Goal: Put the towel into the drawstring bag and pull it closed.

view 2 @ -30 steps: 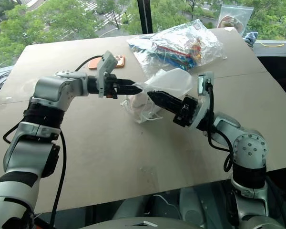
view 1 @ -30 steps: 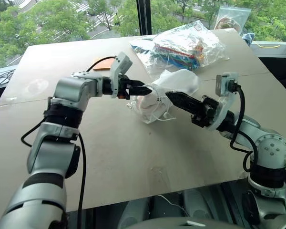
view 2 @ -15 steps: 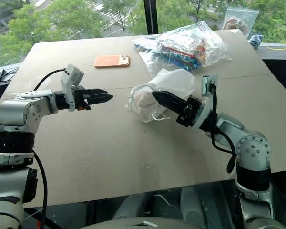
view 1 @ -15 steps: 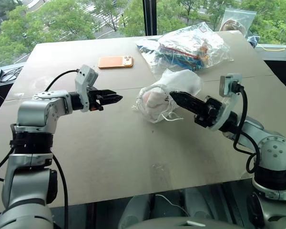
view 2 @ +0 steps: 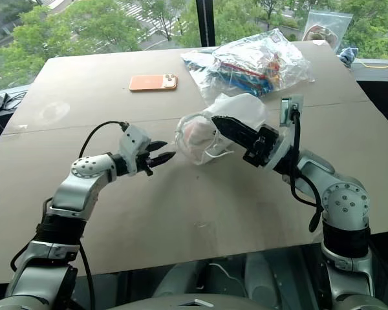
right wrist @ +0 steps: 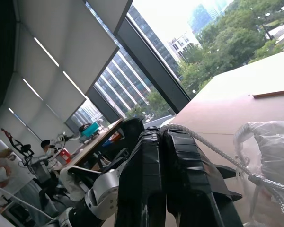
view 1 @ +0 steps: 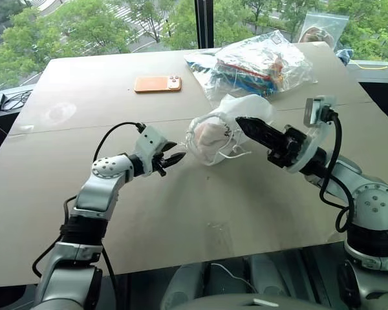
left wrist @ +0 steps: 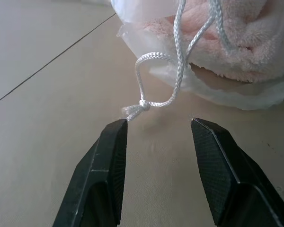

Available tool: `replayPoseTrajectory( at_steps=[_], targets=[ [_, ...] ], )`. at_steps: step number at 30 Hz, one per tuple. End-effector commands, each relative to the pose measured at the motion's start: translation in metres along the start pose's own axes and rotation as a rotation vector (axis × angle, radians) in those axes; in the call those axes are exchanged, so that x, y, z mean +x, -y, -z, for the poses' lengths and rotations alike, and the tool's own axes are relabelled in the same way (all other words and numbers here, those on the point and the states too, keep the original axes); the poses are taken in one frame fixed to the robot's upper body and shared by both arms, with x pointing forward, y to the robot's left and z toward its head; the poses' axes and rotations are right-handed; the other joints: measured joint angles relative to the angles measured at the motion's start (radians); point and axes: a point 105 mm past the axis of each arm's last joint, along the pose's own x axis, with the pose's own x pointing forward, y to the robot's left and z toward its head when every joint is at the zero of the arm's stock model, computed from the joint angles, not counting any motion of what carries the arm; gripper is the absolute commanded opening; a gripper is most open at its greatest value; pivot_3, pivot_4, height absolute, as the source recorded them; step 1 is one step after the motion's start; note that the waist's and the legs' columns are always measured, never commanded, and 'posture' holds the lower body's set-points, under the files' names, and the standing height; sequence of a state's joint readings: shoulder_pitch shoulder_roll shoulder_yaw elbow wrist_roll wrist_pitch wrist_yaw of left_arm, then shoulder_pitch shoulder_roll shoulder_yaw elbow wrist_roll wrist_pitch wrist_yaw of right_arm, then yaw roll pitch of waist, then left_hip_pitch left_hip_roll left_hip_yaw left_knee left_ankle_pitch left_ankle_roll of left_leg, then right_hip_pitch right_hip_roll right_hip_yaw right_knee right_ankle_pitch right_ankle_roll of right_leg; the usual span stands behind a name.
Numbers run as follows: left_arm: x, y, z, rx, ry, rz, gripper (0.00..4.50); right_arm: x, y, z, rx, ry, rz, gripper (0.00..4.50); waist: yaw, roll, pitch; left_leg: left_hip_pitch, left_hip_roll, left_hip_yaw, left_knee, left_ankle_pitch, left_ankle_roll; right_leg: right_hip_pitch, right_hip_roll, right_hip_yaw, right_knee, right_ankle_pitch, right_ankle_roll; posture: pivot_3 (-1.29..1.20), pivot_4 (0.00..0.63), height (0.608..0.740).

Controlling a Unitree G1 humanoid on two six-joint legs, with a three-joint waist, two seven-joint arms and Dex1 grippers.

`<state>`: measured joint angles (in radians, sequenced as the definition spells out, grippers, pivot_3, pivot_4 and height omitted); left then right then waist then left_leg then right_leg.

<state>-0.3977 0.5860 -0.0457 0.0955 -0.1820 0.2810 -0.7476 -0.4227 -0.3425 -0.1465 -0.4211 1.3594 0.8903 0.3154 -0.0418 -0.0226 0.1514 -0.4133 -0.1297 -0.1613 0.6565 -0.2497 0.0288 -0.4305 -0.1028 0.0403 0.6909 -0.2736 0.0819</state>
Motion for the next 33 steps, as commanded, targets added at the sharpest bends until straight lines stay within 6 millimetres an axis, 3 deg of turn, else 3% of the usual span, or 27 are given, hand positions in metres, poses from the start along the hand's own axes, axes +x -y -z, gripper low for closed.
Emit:
replayPoseTrajectory(
  at_steps=[1,7,12,17,23,33],
  targets=[
    [0.002,-0.006,-0.015,0.078,0.07,-0.096,2.15,0.003,-0.01,-0.008,-0.045,0.023,-0.032,0.0,0.0,0.0,0.0,0.0,0.0,0.0,0.0,0.0,0.0,0.0,0.0,0.0,0.001,0.0,0.0,0.0,0.15,0.74],
    [0.011,-0.001,-0.014,0.093,0.139,-0.222,2.15,0.001,-0.011,-0.007,-0.055,0.022,-0.025,0.0,0.0,0.0,0.0,0.0,0.0,0.001,0.002,0.0,0.0,0.0,0.0,0.0,0.002,0.0,0.0,0.0,0.15,0.74],
    [0.007,-0.005,-0.009,0.091,0.17,-0.334,2.15,0.0,-0.011,-0.007,-0.066,0.017,-0.016,0.0,0.0,0.0,0.0,0.0,0.0,0.001,0.003,0.0,0.0,0.0,0.0,0.0,0.003,0.0,0.0,0.0,0.15,0.74],
    [0.001,-0.009,-0.021,0.178,0.246,-0.466,2.15,-0.003,-0.01,-0.007,-0.066,0.011,-0.01,0.0,0.002,0.0,0.0,0.0,0.0,0.001,0.004,0.0,0.0,0.0,0.0,0.0,0.003,0.0,0.0,0.0,0.15,0.74],
    [0.003,-0.006,-0.025,0.208,0.286,-0.516,2.15,-0.005,-0.009,-0.008,-0.065,0.002,-0.002,0.0,0.003,0.0,-0.001,0.0,-0.001,0.001,0.005,0.0,0.0,0.001,0.0,0.0,0.003,0.0,0.0,0.0,0.15,0.74],
    [0.02,-0.003,-0.014,0.16,0.253,-0.553,2.15,-0.008,-0.008,-0.006,-0.055,-0.024,0.014,0.0,0.003,0.0,-0.001,0.0,-0.001,0.001,0.006,0.0,0.0,0.002,0.0,0.0,0.004,0.0,0.0,0.0,0.15,0.74]
  ],
)
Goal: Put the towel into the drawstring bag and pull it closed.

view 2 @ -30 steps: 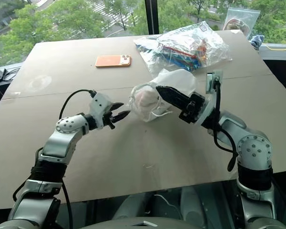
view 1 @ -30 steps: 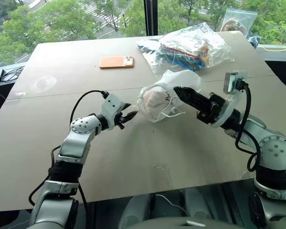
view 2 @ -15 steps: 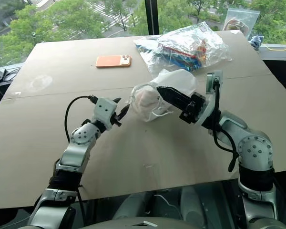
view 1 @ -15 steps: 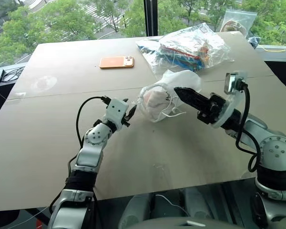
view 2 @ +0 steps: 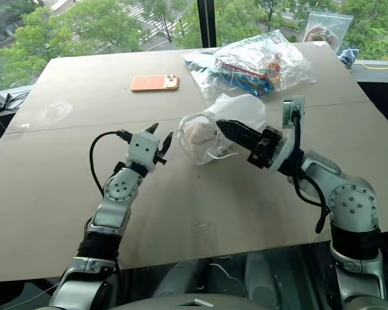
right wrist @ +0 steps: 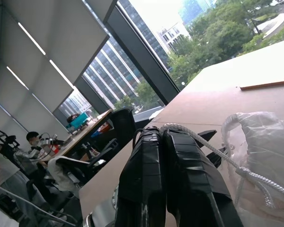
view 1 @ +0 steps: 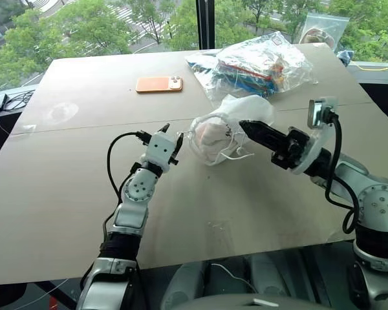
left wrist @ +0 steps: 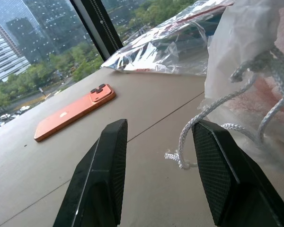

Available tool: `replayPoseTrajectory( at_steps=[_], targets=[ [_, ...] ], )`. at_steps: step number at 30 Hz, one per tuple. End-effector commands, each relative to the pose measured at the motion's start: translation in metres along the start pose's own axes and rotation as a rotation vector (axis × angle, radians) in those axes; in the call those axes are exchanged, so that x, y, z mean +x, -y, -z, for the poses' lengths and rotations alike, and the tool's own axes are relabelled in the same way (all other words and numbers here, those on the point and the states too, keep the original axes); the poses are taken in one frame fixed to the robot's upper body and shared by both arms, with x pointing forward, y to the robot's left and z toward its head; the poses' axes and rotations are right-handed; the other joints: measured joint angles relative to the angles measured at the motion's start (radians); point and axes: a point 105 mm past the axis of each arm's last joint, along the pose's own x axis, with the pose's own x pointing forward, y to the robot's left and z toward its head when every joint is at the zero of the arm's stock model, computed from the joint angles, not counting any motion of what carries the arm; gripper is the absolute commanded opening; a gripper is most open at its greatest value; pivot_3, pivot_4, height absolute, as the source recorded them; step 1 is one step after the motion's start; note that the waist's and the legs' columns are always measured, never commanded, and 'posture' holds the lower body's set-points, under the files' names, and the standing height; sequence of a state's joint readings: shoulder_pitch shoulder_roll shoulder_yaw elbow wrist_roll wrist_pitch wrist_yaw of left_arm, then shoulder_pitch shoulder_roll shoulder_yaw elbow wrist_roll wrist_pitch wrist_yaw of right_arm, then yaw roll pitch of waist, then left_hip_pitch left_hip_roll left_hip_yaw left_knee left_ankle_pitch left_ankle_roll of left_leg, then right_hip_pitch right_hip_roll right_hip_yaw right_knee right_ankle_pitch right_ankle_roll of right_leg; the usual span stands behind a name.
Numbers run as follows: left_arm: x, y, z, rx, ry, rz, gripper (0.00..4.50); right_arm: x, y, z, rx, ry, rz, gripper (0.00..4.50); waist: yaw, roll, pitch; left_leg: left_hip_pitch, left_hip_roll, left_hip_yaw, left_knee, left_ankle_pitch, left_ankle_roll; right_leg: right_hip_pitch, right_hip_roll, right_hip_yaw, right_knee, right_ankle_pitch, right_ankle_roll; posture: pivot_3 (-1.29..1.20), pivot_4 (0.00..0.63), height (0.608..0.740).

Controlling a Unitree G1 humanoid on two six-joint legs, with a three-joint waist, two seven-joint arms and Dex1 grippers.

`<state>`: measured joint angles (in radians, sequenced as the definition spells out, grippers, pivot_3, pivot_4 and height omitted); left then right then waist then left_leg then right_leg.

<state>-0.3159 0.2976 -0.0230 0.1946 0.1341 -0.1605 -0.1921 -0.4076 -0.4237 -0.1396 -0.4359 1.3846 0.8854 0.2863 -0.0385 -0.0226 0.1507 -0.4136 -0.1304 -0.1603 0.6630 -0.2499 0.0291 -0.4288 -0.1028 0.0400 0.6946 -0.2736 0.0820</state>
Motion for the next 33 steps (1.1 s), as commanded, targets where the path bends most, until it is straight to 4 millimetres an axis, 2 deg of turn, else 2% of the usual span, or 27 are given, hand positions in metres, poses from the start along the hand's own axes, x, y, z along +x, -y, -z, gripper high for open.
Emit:
replayPoseTrajectory(
  at_steps=[1,6,7,9,11,14,20,23,29,33],
  targets=[
    [0.01,-0.004,-0.006,0.003,0.018,-0.041,2.15,-0.001,-0.011,-0.006,-0.022,0.024,-0.035,0.0,0.001,0.0,0.0,0.0,0.0,0.0,0.0,0.0,0.0,0.0,0.0,0.0,0.0,0.0,0.0,0.0,0.15,0.74],
    [0.027,-0.006,-0.003,-0.015,-0.014,-0.069,2.15,-0.006,-0.011,-0.01,-0.009,0.06,-0.012,0.0,0.003,0.0,0.0,-0.001,0.0,-0.001,0.002,0.0,0.0,0.001,0.0,-0.001,0.001,0.0,0.0,0.0,0.15,0.74],
    [0.031,-0.005,-0.003,-0.012,-0.01,-0.062,1.65,-0.007,-0.01,-0.009,-0.007,0.064,-0.005,0.0,0.003,0.0,0.0,-0.001,0.0,-0.001,0.002,0.0,0.0,0.001,0.0,-0.001,0.001,0.0,0.0,0.0,0.15,0.74],
    [0.038,-0.005,-0.008,-0.027,0.006,-0.067,1.0,-0.011,-0.01,-0.008,-0.007,0.065,0.01,0.0,0.002,0.0,0.0,-0.001,-0.001,0.0,0.003,0.0,0.0,0.001,0.0,-0.001,0.001,0.0,0.001,0.0,0.15,0.74],
    [0.044,-0.012,-0.012,-0.06,0.005,-0.095,0.06,-0.016,-0.009,-0.01,-0.01,0.085,0.031,0.0,0.003,0.0,0.0,-0.001,-0.001,-0.001,0.003,0.0,0.001,0.001,0.0,-0.001,0.001,0.0,0.001,0.0,0.15,0.74],
    [0.052,-0.032,-0.02,-0.117,0.006,-0.159,0.02,-0.027,-0.007,-0.025,-0.021,0.174,0.076,0.0,0.002,0.0,0.0,-0.001,-0.001,-0.001,0.003,0.0,0.001,0.001,0.0,-0.001,0.001,0.0,0.001,0.0,0.15,0.74],
    [0.068,-0.081,-0.051,-0.204,0.054,-0.271,0.02,-0.048,-0.003,-0.065,-0.008,0.416,0.128,0.0,0.001,0.0,0.0,-0.001,-0.001,-0.001,0.004,0.0,0.001,0.001,0.0,-0.001,0.001,0.001,0.001,0.0,0.15,0.74],
    [0.08,-0.101,-0.07,-0.239,0.077,-0.305,0.02,-0.061,-0.001,-0.102,0.012,0.633,0.131,0.0,-0.001,0.0,0.0,-0.001,-0.001,-0.001,0.004,0.0,0.001,0.001,0.0,-0.001,0.001,0.001,0.001,0.0,0.15,0.74],
    [0.099,-0.116,-0.098,-0.268,0.101,-0.313,0.02,-0.091,0.009,-0.153,0.04,0.937,0.176,0.0,-0.002,0.0,0.0,-0.002,-0.002,-0.001,0.004,0.0,0.001,0.001,0.0,-0.001,0.001,0.001,0.002,0.0,0.15,0.74],
    [0.104,-0.118,-0.103,-0.282,0.093,-0.304,0.02,-0.102,0.02,-0.168,0.014,1.012,0.274,0.0,-0.005,0.0,0.0,-0.001,-0.002,-0.001,0.004,0.0,0.0,0.001,0.0,-0.001,0.001,0.001,0.002,0.0,0.15,0.74]
  ],
)
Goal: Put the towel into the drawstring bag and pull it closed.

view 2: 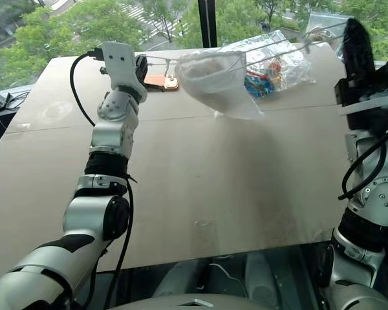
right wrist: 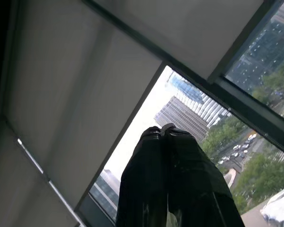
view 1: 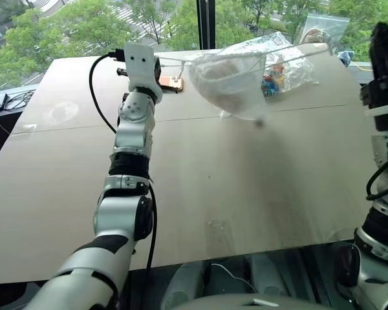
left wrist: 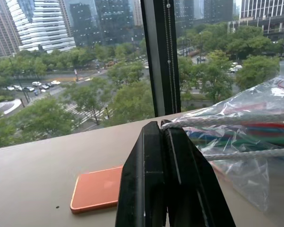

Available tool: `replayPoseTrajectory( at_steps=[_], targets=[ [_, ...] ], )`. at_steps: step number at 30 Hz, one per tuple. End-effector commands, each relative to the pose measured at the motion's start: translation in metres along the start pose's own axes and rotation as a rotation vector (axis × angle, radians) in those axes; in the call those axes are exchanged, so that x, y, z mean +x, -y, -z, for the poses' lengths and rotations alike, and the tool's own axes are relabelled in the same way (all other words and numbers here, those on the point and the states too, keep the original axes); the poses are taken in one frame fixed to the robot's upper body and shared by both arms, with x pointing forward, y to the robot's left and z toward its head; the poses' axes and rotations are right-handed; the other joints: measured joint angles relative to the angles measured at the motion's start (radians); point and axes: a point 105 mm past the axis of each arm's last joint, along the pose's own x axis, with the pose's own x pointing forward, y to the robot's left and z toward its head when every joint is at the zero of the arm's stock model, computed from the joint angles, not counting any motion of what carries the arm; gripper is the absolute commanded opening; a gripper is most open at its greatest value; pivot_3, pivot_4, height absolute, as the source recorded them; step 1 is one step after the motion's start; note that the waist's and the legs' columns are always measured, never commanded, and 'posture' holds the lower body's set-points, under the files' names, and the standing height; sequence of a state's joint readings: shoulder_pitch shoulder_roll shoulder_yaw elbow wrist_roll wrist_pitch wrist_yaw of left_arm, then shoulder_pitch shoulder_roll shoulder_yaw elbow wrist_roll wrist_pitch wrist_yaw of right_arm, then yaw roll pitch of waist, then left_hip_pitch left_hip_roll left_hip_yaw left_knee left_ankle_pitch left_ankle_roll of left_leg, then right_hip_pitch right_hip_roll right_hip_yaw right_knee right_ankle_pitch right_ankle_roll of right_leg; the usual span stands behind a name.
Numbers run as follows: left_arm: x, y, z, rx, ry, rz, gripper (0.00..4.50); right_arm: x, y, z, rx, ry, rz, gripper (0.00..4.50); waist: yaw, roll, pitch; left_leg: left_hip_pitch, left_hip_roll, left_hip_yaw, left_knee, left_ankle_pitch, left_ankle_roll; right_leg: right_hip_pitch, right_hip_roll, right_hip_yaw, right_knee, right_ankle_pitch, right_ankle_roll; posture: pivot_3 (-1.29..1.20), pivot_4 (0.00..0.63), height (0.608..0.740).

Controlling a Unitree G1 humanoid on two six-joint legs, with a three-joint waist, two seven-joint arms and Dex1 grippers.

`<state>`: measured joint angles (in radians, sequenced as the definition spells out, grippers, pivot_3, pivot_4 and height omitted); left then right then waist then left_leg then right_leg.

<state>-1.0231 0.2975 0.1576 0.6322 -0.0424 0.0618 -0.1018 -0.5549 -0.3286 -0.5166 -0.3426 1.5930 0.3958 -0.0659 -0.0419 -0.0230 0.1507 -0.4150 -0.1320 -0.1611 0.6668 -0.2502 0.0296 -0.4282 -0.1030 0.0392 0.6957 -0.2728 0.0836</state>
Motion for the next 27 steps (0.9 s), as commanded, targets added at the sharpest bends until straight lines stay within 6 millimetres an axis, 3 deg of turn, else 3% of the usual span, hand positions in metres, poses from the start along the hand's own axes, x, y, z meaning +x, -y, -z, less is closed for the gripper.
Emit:
replayPoseTrajectory(
  at_steps=[1,4,11,20,27],
  targets=[
    [0.003,-0.016,-0.008,-0.013,0.006,-0.045,0.02,0.003,0.005,-0.026,-0.1,0.117,0.07,0.0,-0.003,0.0,0.0,0.0,0.0,0.0,0.0,0.0,0.0,0.0,0.0,0.0,0.0,0.0,0.0,0.0,0.15,0.74],
    [0.003,-0.023,-0.008,-0.031,-0.003,-0.073,0.02,0.006,0.022,-0.033,-0.286,0.121,0.201,0.0,-0.004,0.0,0.0,0.0,0.0,0.001,0.0,0.0,0.0,-0.001,0.0,0.001,0.001,0.0,0.0,0.0,0.15,0.74],
    [0.003,-0.036,-0.021,-0.025,0.037,-0.113,0.02,0.008,0.051,-0.029,-0.904,-0.079,0.379,0.0,-0.002,0.0,0.0,-0.001,0.0,0.002,0.0,0.0,0.0,-0.002,0.0,0.002,0.001,0.0,0.0,0.0,0.15,0.74],
    [0.004,-0.044,-0.03,-0.03,0.052,-0.136,0.02,0.007,0.057,-0.074,-1.091,0.086,0.518,0.0,-0.001,0.0,0.0,-0.001,0.0,0.003,0.0,0.0,0.0,-0.002,0.0,0.003,0.001,0.0,0.0,0.0,0.15,0.74],
    [0.004,-0.045,-0.044,0.005,0.091,-0.127,0.02,0.008,0.063,-0.07,-1.444,-0.048,0.546,0.0,0.0,0.0,0.0,-0.001,0.0,0.003,0.0,0.0,0.0,-0.002,0.0,0.003,0.001,0.0,0.0,0.0,0.15,0.74]
  ],
)
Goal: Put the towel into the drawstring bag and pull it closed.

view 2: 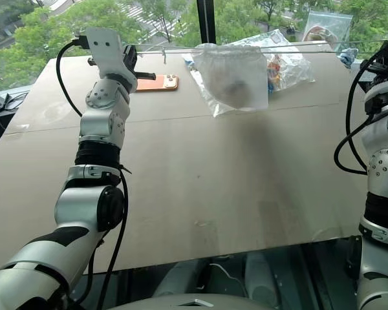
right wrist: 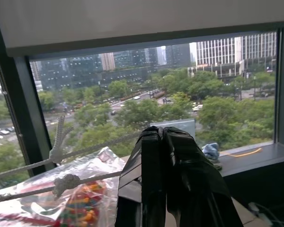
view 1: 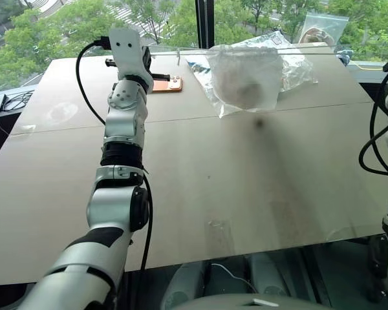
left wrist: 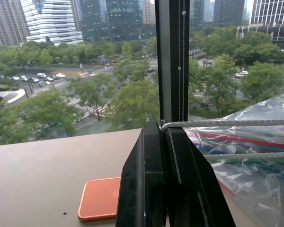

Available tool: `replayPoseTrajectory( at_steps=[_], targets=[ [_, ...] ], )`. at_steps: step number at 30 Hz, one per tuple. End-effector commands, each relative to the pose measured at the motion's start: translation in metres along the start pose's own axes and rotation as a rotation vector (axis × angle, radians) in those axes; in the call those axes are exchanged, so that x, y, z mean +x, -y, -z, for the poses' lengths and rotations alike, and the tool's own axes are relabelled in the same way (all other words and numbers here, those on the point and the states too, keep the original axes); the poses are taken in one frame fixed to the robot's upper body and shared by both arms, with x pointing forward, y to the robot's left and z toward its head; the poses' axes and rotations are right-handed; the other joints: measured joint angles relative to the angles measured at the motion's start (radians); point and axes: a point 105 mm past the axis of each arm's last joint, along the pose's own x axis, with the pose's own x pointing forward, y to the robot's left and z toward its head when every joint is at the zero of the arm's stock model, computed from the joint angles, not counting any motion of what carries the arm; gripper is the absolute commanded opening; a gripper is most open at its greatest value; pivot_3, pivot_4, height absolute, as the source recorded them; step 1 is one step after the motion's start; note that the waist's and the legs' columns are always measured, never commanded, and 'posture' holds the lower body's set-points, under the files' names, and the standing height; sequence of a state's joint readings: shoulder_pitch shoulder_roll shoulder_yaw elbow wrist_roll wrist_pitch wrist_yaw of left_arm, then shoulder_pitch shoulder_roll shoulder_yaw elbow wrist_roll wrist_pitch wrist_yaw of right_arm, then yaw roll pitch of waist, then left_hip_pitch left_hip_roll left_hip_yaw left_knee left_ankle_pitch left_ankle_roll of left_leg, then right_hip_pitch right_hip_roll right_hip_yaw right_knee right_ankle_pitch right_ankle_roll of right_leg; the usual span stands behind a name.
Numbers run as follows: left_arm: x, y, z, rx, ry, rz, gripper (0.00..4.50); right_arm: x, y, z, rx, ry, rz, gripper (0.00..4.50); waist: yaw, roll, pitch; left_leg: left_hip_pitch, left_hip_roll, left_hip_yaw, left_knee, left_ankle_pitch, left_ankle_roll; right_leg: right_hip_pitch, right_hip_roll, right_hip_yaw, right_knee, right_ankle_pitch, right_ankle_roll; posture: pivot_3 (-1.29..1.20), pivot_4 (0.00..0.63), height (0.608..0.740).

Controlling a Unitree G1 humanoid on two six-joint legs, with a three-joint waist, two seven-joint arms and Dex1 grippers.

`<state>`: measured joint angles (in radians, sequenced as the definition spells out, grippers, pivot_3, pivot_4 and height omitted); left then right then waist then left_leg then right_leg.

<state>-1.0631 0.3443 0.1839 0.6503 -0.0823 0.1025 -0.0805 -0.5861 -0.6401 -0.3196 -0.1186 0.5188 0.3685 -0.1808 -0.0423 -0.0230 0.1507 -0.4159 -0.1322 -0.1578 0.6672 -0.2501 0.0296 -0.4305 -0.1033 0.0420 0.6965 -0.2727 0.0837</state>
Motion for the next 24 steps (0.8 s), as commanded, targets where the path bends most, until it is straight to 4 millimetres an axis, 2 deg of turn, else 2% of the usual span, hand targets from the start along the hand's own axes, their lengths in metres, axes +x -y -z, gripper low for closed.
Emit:
replayPoseTrajectory(
  at_steps=[1,6,9,17,24],
  targets=[
    [0.001,-0.02,-0.037,0.034,0.106,-0.059,0.02,0.001,0.019,-0.015,-0.214,0.046,0.078,0.0,-0.001,0.0,0.0,0.0,0.0,0.0,0.0,0.0,0.0,0.0,0.0,0.0,0.0,0.0,0.0,0.0,0.15,0.74],
    [0.001,-0.026,-0.037,0.039,0.104,-0.076,0.02,0.001,0.031,-0.008,-0.356,0.007,0.132,0.0,0.0,0.0,0.0,0.0,0.0,0.0,0.0,0.0,0.0,0.0,0.0,0.0,0.0,0.0,0.0,0.0,0.15,0.74],
    [-0.001,-0.033,-0.036,0.041,0.101,-0.094,0.02,0.0,0.046,-0.008,-0.393,-0.013,0.209,0.0,0.0,0.0,0.0,0.0,0.0,0.001,0.0,0.0,0.0,0.0,0.0,0.001,0.0,0.0,0.0,0.0,0.15,0.74],
    [-0.006,-0.047,-0.034,0.062,0.106,-0.154,0.02,-0.002,0.069,-0.012,-0.443,-0.028,0.316,0.0,0.0,0.0,0.0,0.0,0.0,0.0,0.0,0.0,0.0,0.0,0.0,0.0,0.0,0.0,0.0,0.0,0.15,0.74],
    [-0.006,-0.073,-0.038,0.053,0.101,-0.227,0.02,-0.003,0.085,-0.022,-0.465,-0.014,0.367,0.0,-0.001,0.0,0.0,0.0,0.0,0.001,0.0,0.0,0.0,0.0,0.0,0.001,0.0,0.0,0.0,0.0,0.15,0.74]
  ],
)
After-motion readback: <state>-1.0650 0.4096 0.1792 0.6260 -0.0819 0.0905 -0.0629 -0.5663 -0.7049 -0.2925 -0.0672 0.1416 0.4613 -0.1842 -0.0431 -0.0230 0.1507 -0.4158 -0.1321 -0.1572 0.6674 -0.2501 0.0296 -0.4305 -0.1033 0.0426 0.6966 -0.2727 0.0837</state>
